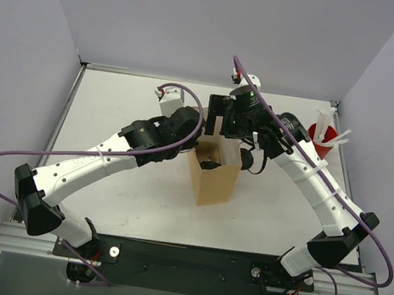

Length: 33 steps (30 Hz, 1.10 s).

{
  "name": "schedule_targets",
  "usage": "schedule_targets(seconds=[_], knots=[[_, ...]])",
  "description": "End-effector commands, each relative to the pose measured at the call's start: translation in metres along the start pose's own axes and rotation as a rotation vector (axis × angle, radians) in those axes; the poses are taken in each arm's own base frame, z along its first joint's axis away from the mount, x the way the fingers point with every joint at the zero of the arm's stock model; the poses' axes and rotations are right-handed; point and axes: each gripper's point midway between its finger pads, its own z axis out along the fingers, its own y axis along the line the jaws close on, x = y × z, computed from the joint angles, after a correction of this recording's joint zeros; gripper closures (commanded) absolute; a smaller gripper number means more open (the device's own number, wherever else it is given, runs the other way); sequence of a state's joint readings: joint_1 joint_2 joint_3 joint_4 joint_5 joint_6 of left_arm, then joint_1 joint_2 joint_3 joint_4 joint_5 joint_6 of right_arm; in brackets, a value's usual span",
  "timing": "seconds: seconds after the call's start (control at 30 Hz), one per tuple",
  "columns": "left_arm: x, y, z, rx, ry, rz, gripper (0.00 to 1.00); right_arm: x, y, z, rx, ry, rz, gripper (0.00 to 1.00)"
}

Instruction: Pack the takeout coffee

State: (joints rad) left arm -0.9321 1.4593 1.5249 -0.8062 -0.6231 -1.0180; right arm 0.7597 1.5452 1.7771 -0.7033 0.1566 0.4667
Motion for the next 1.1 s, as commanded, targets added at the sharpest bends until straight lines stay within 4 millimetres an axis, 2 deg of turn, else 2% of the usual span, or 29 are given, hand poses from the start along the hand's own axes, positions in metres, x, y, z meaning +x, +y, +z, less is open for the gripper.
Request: schedule_targets(seconds=[0.0, 0.33, 0.57, 0.7, 0.83, 1.07], knots=[[-0.028, -0.016, -0.01, 0.063, -0.064, -0.033, 0.75, -0.031, 0.002, -0.033, -0.047, -0.109, 0.033, 0.1], [-0.036, -0.02, -0.012, 0.1, -0.082, -0.022, 0.68, -0.058, -0.003, -0.072, -0.083, -0.248, 0.034, 0.09], [-0.042, -0.03, -0.015, 0.159, -0.091, -0.002, 0.6, -0.067, -0.031, -0.089, 0.016, -0.325, 0.039, 0.07], [-0.046, -0.032, -0.018, 0.174, -0.098, 0.009, 0.56, -0.063, -0.059, -0.085, 0.105, -0.314, 0.079, 0.07], [-0.048, -0.034, -0.02, 0.189, -0.097, 0.017, 0.54, -0.055, -0.099, -0.077, 0.194, -0.286, 0.154, 0.07], [-0.045, -0.027, -0.023, 0.189, -0.071, 0.004, 0.54, -0.033, -0.139, -0.058, 0.297, -0.207, 0.205, 0.06]])
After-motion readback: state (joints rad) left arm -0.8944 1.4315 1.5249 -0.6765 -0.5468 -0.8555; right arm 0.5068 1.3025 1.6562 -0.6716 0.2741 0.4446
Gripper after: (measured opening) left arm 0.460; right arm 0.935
